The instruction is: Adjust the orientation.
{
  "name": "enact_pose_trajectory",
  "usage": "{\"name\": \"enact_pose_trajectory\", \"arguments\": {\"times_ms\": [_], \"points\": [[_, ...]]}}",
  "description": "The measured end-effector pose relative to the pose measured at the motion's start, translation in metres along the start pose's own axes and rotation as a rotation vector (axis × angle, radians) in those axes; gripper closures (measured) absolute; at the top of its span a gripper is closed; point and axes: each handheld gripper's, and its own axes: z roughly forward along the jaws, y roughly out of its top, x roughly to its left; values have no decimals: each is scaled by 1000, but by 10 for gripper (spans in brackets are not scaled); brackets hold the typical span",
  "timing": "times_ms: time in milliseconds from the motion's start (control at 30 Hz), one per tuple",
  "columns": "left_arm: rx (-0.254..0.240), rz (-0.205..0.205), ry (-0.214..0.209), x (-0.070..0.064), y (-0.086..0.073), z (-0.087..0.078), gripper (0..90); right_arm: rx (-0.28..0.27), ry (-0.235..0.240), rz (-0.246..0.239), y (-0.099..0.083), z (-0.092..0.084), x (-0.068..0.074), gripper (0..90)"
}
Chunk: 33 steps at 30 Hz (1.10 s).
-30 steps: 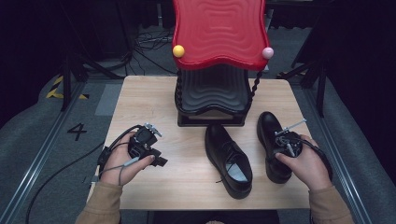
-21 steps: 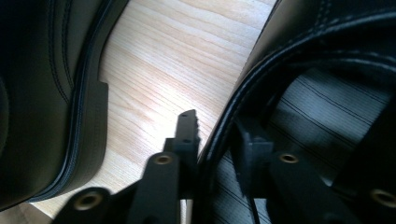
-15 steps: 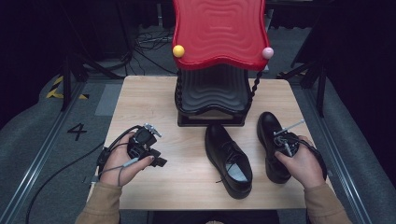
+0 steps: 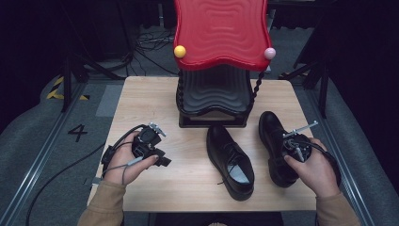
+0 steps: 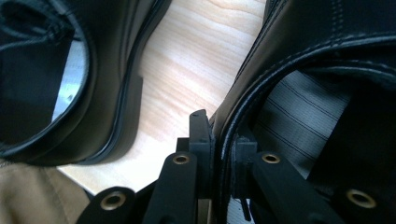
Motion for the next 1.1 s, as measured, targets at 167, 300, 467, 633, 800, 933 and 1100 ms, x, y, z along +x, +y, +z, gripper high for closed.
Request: {"name": "enact_pose_trajectory", "arguments": {"times_ms": [167,300,467,633,800,933,1100], "points": [[3,8,-2,0,4,1,566,12,-15,-35,-4,-11,11,837],[3,13,-6,-1,7,3,566,32,-14,-105,-8,-18,26,835],[8,16,-9,-1,8,3,567,51,-1,-171,-7,-16,39,835],[1,14,-9,0,7,3,567,90,-5,-230,-5,-6,45,833],[6,6,-7,1,4,1,568,125,-12,-293,0,7,53,829],[5,2,-5,0,0,1,568,165,7,-353,4,21,65,826],[6,-9,1,1,-5,-1,568,153,-69,-376,8,26,74,829]]}}
